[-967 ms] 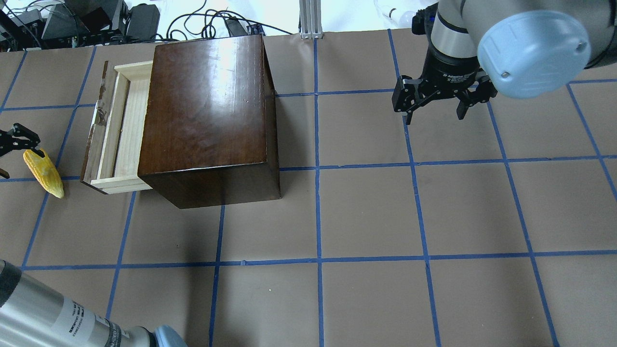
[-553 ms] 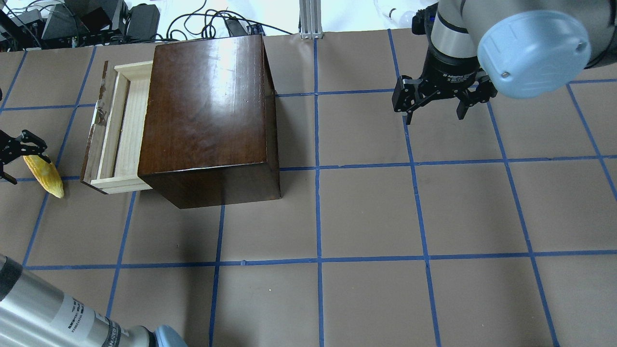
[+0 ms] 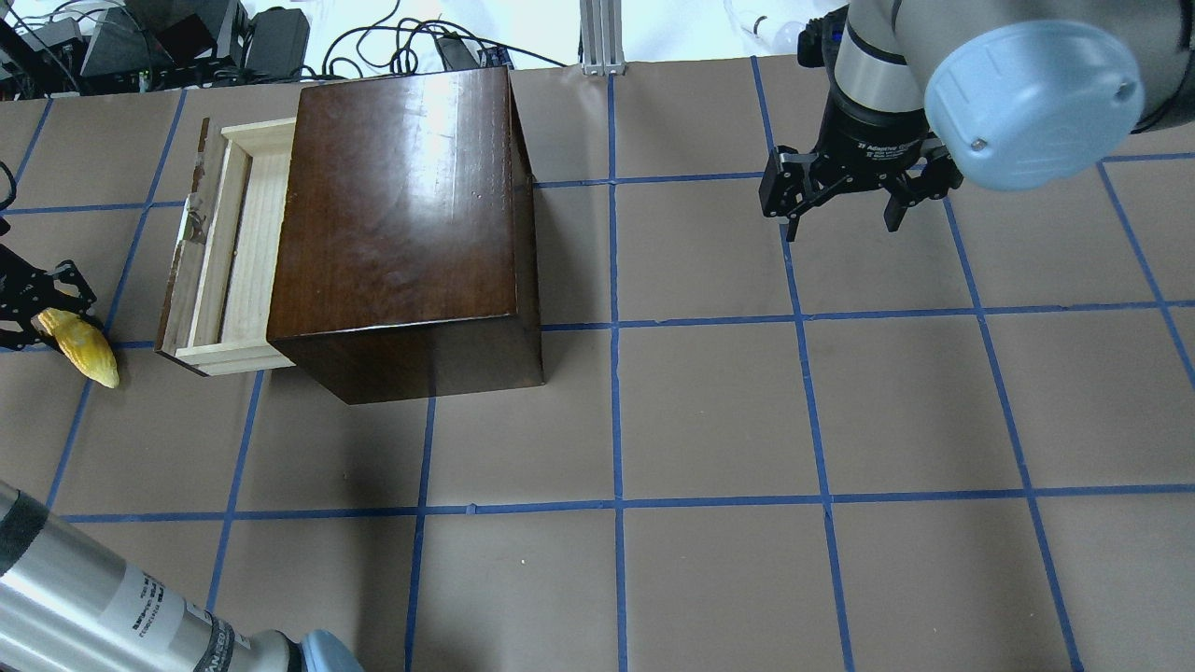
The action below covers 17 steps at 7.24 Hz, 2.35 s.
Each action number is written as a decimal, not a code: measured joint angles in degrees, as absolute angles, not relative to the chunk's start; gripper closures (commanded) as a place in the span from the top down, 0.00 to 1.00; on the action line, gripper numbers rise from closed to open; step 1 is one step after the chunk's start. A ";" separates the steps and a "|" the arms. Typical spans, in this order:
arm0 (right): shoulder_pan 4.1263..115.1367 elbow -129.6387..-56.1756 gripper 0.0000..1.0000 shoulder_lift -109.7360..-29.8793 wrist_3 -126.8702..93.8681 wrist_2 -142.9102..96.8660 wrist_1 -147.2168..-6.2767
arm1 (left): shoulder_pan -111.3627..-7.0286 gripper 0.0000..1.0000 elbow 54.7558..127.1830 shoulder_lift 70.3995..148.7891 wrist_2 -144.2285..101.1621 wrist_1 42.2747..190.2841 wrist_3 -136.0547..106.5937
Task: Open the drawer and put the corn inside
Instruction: 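Grasp the yellow corn cob with the left gripper and lift it, then carry the corn over the open drawer and lower it inside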
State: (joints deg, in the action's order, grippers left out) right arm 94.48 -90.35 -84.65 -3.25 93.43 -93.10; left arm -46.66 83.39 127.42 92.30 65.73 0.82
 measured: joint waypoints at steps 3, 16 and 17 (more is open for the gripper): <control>94.48 -90.35 1.00 -84.66 -3.25 93.41 -93.11 | -48.53 0.00 79.27 124.51 92.11 71.74 4.11; 94.48 -90.35 1.00 -84.68 -3.25 93.31 -93.10 | -71.09 0.00 71.81 116.32 84.87 91.69 25.07; 94.48 -90.35 1.00 -84.68 -3.25 93.35 -93.08 | -71.10 0.00 73.11 116.55 84.84 90.76 24.99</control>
State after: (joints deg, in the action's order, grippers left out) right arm 94.48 -90.35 -84.68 -3.25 93.35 -93.08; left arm -71.10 73.11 116.55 84.84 90.76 24.99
